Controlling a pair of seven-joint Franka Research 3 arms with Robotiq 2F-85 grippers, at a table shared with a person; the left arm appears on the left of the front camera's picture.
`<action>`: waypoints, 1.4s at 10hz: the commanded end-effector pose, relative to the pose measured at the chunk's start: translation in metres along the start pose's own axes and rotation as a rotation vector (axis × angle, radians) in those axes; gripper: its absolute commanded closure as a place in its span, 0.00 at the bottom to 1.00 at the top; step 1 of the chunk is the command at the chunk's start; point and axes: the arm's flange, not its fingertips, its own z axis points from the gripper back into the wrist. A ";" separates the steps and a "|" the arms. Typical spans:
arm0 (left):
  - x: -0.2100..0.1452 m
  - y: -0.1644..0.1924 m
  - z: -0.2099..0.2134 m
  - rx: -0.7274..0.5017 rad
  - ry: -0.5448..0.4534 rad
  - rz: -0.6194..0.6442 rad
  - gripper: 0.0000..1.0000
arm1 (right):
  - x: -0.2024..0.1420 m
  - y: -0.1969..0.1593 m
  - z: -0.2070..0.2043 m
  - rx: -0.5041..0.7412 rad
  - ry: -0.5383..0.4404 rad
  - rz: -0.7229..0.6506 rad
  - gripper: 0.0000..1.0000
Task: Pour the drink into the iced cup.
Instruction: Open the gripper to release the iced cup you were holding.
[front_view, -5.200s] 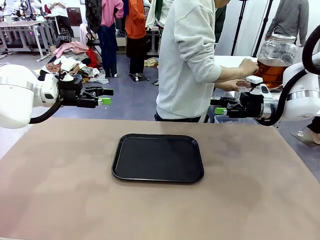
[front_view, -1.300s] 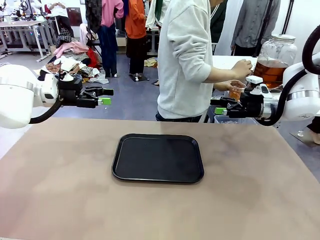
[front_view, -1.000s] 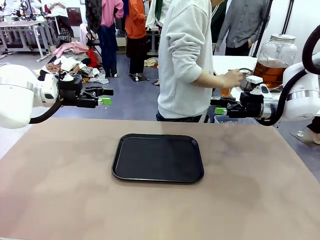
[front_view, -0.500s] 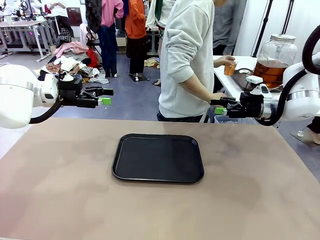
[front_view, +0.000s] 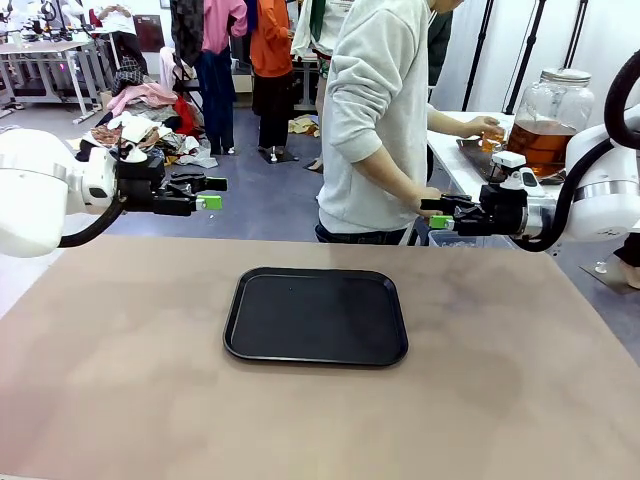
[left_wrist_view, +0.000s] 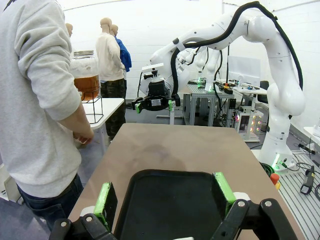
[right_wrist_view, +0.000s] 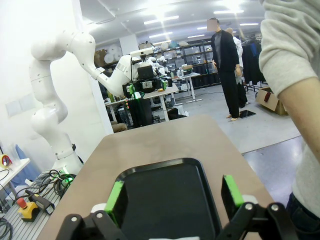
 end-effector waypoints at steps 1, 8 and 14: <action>0.002 0.001 -0.001 0.010 -0.008 -0.002 0.00 | 0.003 -0.001 -0.002 0.004 0.001 0.003 0.00; 0.002 0.001 -0.001 0.010 -0.008 -0.002 0.00 | 0.003 -0.001 -0.002 0.004 0.001 0.003 0.00; 0.002 0.001 -0.001 0.010 -0.008 -0.002 0.00 | 0.003 -0.001 -0.002 0.004 0.001 0.003 0.00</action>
